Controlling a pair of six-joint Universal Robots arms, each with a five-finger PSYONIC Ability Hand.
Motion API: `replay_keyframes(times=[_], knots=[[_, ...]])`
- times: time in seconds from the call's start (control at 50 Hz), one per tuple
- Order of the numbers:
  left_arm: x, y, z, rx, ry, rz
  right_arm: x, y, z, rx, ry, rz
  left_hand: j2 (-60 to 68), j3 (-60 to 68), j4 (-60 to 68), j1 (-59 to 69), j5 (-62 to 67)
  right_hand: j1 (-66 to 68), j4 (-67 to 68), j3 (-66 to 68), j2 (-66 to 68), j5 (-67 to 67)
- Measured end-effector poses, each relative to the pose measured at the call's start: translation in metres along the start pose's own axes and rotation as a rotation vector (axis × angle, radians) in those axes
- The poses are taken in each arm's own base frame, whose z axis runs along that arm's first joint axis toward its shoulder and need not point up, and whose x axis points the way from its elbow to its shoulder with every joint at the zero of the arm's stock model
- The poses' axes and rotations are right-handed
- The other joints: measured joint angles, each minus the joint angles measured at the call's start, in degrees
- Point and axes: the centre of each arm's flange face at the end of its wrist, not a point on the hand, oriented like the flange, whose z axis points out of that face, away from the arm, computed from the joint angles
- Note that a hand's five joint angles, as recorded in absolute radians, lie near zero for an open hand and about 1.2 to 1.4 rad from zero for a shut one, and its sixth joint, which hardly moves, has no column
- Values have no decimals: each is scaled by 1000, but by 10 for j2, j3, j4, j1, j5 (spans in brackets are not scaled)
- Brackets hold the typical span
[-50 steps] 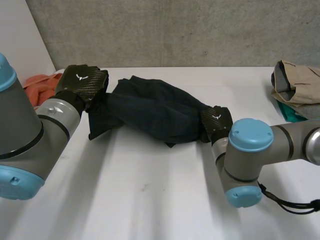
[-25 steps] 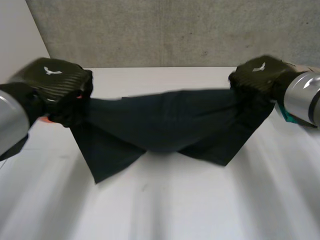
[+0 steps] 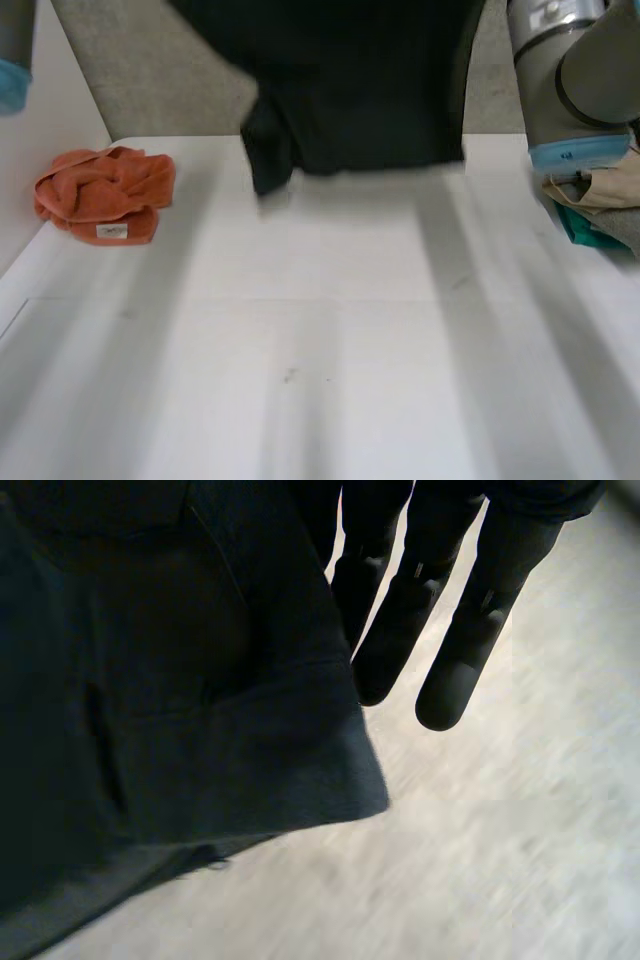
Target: Fold the laundry.
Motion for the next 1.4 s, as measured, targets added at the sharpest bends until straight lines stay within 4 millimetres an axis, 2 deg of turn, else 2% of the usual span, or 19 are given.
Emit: replay_keyframes(times=[0.04,0.12,0.26,0.38,0.4,0.44,0.46,0.52,0.56,0.66,0.78,0.88,1.0,1.12,1.18,1.24,1.34,1.38,1.4], knots=[[-1,2,-1,11,-6,-12,1,-6,1,63,16,5,0,0,0,0,10,0,0,0,0,2],[6,33,-18,-93,19,-16,-11,4,-8,62,-31,18,0,0,0,0,11,0,0,0,0,2],[35,110,-75,-399,115,3,-51,53,-40,-112,-214,49,0,0,0,0,10,0,0,0,0,2],[67,173,-135,-627,220,16,-94,107,-96,-327,-398,57,0,0,0,0,10,0,0,1,0,2],[76,188,-152,-683,250,20,-104,118,-112,-377,-440,53,0,0,0,0,11,0,0,1,0,2],[82,199,-165,-726,274,24,-112,128,-129,-429,-484,44,0,0,0,0,10,0,0,1,0,2],[89,210,-181,-773,303,29,-120,137,-147,-482,-529,33,1,0,0,0,10,0,0,1,0,2],[97,217,-199,-827,342,36,-128,145,-173,-552,-594,13,1,0,0,0,10,0,0,1,0,2],[101,217,-211,-864,372,42,-132,148,-194,-610,-649,-1,1,0,0,0,10,0,0,2,0,2],[97,201,-223,-905,409,50,-127,138,-219,-694,-720,-15,1,0,0,0,10,0,0,2,0,2],[78,157,-237,-965,494,86,-100,99,-228,-753,-762,-37,1,0,0,0,11,0,0,2,0,2],[65,112,-268,-1070,665,144,-72,59,-236,-803,-811,-53,1,0,0,0,10,0,0,2,0,2],[54,62,-309,-1187,904,183,-40,22,-269,-964,-991,-94,1,0,0,0,10,0,0,2,0,2],[54,34,-329,-1209,1064,163,-25,6,-298,-1059,-1182,-138,1,0,0,0,11,0,0,2,0,2],[58,35,-326,-1193,1081,164,-25,8,-300,-1060,-1196,-142,1,0,0,0,11,0,0,2,0,2],[65,46,-312,-1156,1056,185,-27,17,-292,-1043,-1148,-133,1,0,0,0,10,0,0,2,0,2],[85,88,-258,-1019,886,231,-35,50,-256,-980,-911,-67,1,0,0,0,10,0,0,2,0,2],[89,98,-244,-980,842,236,-37,59,-247,-962,-851,-48,1,0,0,0,10,0,0,2,0,2],[97,113,-222,-914,774,242,-41,70,-234,-933,-770,-21,1,0,0,0,10,0,0,2,0,2]])
